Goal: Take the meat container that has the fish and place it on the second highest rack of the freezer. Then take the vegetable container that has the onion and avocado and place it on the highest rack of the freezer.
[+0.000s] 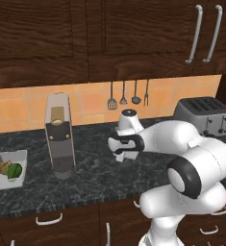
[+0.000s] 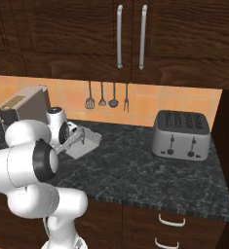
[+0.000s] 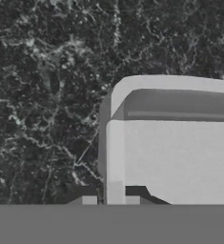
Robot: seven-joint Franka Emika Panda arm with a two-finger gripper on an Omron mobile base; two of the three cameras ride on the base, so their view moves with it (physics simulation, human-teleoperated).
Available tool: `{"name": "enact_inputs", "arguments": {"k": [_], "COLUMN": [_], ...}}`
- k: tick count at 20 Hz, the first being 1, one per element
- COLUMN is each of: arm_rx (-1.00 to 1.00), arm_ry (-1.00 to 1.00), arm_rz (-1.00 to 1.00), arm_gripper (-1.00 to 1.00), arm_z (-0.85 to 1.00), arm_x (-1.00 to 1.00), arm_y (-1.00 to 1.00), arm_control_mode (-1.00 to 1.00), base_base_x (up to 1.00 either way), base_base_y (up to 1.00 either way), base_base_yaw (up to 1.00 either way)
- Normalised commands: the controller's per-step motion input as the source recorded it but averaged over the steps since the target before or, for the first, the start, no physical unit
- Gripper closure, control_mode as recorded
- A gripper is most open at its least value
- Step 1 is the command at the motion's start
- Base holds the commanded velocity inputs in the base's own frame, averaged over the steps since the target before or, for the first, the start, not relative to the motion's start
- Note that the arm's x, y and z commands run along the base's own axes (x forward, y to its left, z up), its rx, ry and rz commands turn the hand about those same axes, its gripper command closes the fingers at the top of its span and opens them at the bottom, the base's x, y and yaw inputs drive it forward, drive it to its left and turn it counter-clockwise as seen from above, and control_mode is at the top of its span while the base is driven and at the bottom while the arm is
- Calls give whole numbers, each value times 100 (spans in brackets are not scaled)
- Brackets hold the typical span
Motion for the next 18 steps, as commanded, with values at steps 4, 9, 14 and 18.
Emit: {"name": "enact_inputs", "arguments": {"k": [4,9,14,18], "arm_rx": [-5,-3,-1,-1], "arm_ry": [0,0,0,0], "arm_rz": [0,3,5,6], "arm_gripper": [100,100,100,100], "arm_z": [18,30,35,38], "arm_x": [-7,-28,-34,-48], "arm_y": [-34,-46,-41,-35], "arm_control_mode": [-100,-100,-100,-100], "base_base_x": [0,0,0,0], "base_base_y": [0,0,0,0], "base_base_yaw": [0,0,0,0]}}
